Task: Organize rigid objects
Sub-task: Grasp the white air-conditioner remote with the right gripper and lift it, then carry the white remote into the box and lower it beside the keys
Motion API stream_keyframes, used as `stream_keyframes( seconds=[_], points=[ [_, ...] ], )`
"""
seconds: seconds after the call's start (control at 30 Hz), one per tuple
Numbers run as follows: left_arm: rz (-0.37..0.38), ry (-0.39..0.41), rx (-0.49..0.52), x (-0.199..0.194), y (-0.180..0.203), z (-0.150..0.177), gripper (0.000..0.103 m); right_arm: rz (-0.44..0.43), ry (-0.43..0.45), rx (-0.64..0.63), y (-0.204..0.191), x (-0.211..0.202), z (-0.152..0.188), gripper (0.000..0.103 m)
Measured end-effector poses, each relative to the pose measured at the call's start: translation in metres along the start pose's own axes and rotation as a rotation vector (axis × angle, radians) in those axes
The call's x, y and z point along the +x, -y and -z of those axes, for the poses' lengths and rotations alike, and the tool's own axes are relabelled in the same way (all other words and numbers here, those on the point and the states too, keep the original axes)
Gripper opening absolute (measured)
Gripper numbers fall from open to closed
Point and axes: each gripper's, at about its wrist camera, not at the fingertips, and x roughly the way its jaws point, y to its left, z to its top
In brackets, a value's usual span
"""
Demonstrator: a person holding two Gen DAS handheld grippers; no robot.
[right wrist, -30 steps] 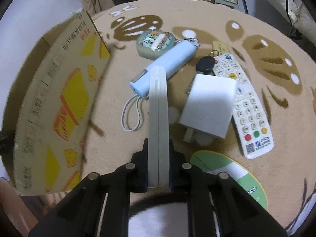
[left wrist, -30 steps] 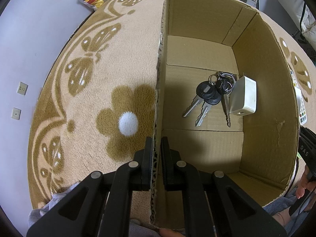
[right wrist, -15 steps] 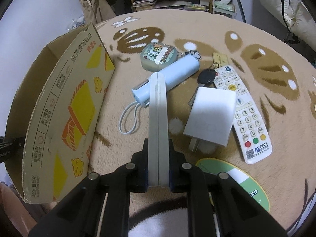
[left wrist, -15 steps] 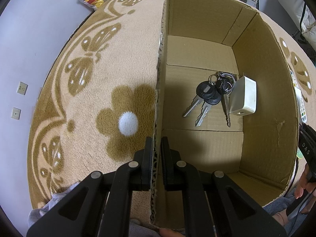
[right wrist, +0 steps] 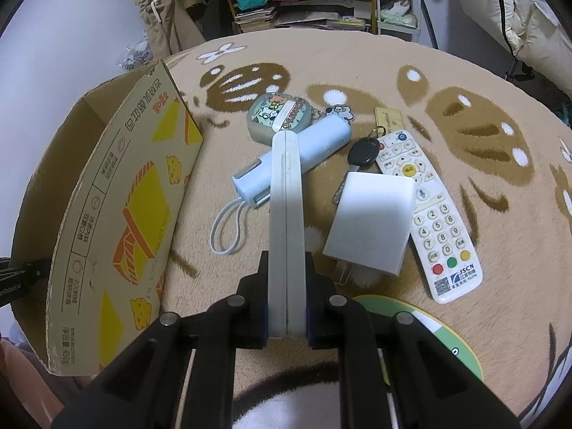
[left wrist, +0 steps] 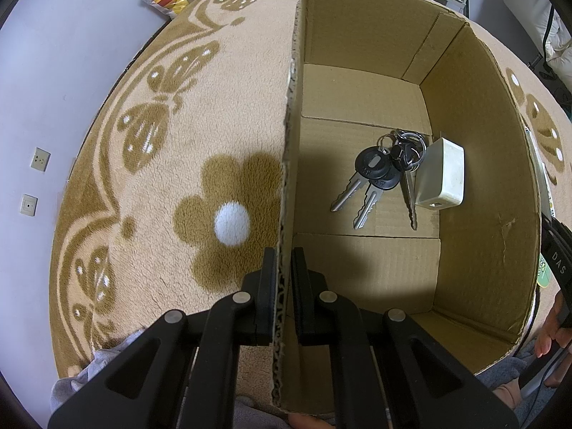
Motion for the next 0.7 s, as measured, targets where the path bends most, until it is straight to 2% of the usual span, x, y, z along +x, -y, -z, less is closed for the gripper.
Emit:
stream_keyframes(
  seconds=[0.37,0.7],
  points=[
    [0.000,0.000,0.000,0.000,0.000,0.000,0.008,-0.012,0.070,-0.026,-0.014,-0.016,-0.010,0.016],
    [0.000,0.000,0.000,0.000,0.000,0.000,0.008,-0.038,0.147,-0.079,-0.047,-0.033,-0.038,0.016]
  ],
)
